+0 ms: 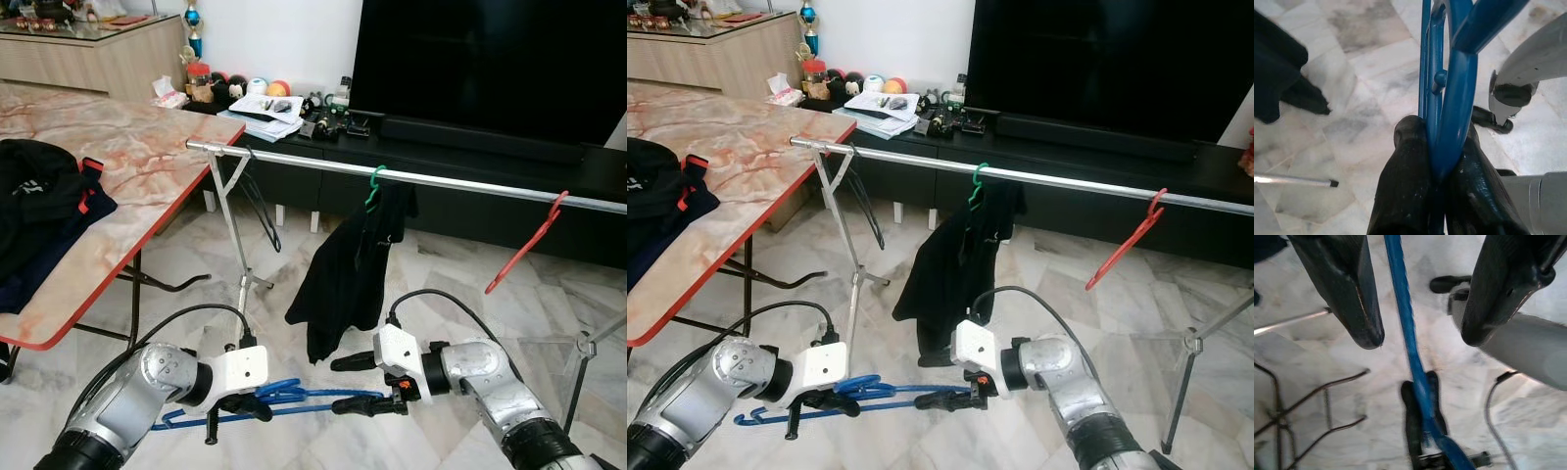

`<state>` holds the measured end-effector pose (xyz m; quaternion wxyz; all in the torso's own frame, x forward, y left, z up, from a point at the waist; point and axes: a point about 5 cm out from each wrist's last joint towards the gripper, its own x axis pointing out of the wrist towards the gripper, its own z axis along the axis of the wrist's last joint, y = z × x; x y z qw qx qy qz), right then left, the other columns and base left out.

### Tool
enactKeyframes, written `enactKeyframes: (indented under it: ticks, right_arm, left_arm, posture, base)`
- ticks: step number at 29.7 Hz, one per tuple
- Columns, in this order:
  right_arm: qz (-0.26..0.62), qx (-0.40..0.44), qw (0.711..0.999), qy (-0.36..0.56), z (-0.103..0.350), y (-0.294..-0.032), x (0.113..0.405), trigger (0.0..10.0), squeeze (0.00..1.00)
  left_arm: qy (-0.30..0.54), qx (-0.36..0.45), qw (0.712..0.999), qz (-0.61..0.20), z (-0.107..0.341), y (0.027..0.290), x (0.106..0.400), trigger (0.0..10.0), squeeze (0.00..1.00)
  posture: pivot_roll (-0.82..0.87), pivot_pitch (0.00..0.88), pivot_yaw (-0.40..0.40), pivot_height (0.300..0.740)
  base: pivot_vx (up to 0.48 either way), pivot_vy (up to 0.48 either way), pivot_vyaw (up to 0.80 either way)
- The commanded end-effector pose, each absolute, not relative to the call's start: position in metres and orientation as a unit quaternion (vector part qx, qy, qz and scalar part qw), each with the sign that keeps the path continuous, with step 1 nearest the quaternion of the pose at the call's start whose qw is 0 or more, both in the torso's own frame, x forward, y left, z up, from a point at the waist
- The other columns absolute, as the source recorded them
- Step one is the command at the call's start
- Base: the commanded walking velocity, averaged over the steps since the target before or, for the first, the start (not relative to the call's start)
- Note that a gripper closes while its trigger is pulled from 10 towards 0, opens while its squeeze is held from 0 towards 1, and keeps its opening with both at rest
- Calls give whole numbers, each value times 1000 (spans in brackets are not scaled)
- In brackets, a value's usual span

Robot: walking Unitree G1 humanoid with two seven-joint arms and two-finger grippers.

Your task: Hang hanger

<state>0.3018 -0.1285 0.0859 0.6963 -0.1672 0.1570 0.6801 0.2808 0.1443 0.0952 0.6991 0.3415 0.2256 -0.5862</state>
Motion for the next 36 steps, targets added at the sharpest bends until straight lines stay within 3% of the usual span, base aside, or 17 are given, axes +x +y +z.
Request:
enactKeyframes:
  ticks: [1, 15, 23, 29, 30, 31, 32, 36]
  right_arm:
    - [689, -179, 685, 157, 87, -126, 303, 10000, 0]
    - [651, -224, 717, 108, 79, -108, 310, 10000, 0]
    - [673, -229, 692, 125, 70, -103, 302, 10000, 0]
    - [673, -238, 688, 131, 64, -103, 300, 10000, 0]
    - [673, -241, 686, 134, 63, -103, 300, 3412, 0]
    - [674, -243, 685, 136, 62, -103, 299, 3412, 0]
    - [673, -245, 684, 140, 61, -104, 299, 0, 0]
    - [671, -255, 679, 151, 58, -106, 298, 0, 0]
  left_arm:
    - [209, 351, 691, -596, 105, 137, 283, 10000, 0]
    - [192, 362, 654, -636, 113, 112, 275, 10000, 0]
    - [187, 361, 650, -642, 115, 105, 273, 10000, 0]
    - [184, 362, 652, -641, 115, 102, 275, 10000, 0]
    - [184, 362, 652, -640, 115, 102, 275, 10000, 0]
    - [184, 363, 652, -640, 116, 102, 275, 10000, 0]
    - [184, 363, 653, -639, 116, 102, 275, 10000, 0]
    - [184, 363, 656, -635, 116, 103, 276, 10000, 0]
  posture:
    - [178, 0, -55, 740]
    - [185, 0, -50, 740]
    - [187, 0, -50, 740]
    - [186, 0, -52, 740]
    - [186, 0, -52, 740]
    - [186, 0, -52, 740]
    - [189, 0, -53, 740]
    - [189, 0, -53, 740]
  base:
    - [0, 0, 0]
    - [0, 0, 0]
    - [0, 0, 0]
    - [0, 0, 0]
    - [0, 0, 0]
    - [0, 0, 0]
    - [0, 0, 0]
    - [0, 0, 0]
